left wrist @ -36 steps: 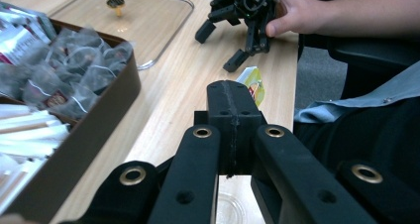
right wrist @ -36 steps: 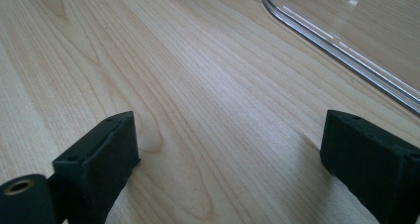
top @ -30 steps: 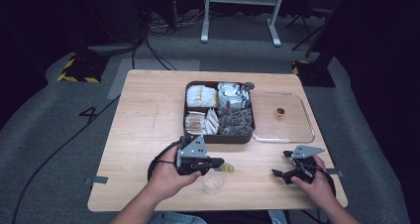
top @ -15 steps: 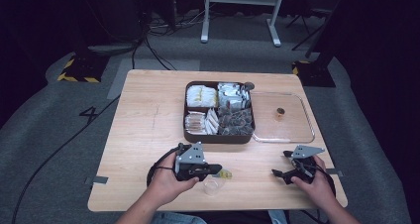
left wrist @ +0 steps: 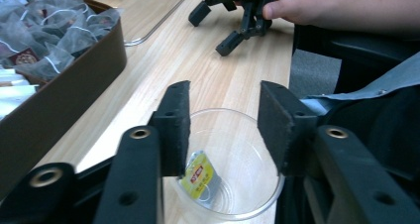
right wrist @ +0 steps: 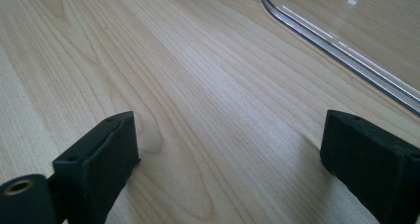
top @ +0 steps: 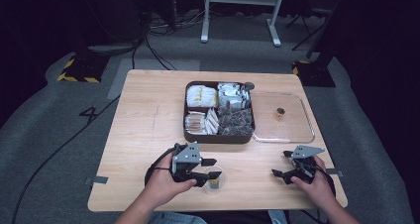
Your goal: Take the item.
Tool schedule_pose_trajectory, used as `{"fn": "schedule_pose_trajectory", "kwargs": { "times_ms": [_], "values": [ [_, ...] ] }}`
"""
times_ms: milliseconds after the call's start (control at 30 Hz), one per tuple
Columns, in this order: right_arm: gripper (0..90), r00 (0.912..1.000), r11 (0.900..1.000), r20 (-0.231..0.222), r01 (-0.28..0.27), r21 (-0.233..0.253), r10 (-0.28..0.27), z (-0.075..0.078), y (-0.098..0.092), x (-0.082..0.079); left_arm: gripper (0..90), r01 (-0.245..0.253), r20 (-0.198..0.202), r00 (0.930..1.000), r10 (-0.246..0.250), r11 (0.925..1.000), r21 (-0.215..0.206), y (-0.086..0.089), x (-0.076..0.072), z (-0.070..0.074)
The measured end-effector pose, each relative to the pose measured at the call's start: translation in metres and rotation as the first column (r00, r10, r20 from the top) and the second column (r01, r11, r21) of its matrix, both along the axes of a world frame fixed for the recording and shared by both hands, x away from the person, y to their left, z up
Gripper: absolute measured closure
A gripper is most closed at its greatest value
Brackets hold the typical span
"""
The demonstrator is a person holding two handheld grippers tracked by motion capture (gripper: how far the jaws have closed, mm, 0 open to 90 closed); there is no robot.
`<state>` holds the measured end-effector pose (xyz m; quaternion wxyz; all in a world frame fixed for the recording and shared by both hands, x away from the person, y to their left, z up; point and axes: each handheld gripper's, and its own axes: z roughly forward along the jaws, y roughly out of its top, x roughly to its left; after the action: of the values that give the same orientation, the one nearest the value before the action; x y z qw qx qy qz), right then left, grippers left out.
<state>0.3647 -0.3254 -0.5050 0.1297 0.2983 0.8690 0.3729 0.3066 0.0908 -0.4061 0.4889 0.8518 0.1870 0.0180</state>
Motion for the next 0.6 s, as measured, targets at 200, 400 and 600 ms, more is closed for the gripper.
{"fn": "schedule_pose_trajectory", "kwargs": {
  "times_ms": [200, 400, 600],
  "values": [
    [7.8, 1.0, 1.0, 0.0, 0.0, 0.0, 0.0, 0.0, 0.0, 0.0, 49.0, -0.014, 0.028, 0.9995, 0.014, 0.9998, 0.015, 0.005, 0.003, 0.005],
    [7.9, 1.0, 1.0, 0.0, 0.0, 0.0, 0.0, 0.0, 0.0, 0.0, 44.3, -0.077, 0.072, 0.9945, 0.075, 0.9968, 0.023, 0.017, 0.003, 0.014],
    [7.8, 1.0, 1.0, 0.001, 0.001, 0.0, -0.001, 0.0, 0.0, 0.0, 41.0, -0.179, 0.1, 0.9797, 0.174, 0.9829, 0.045, 0.039, 0.004, 0.018]
  ]
}}
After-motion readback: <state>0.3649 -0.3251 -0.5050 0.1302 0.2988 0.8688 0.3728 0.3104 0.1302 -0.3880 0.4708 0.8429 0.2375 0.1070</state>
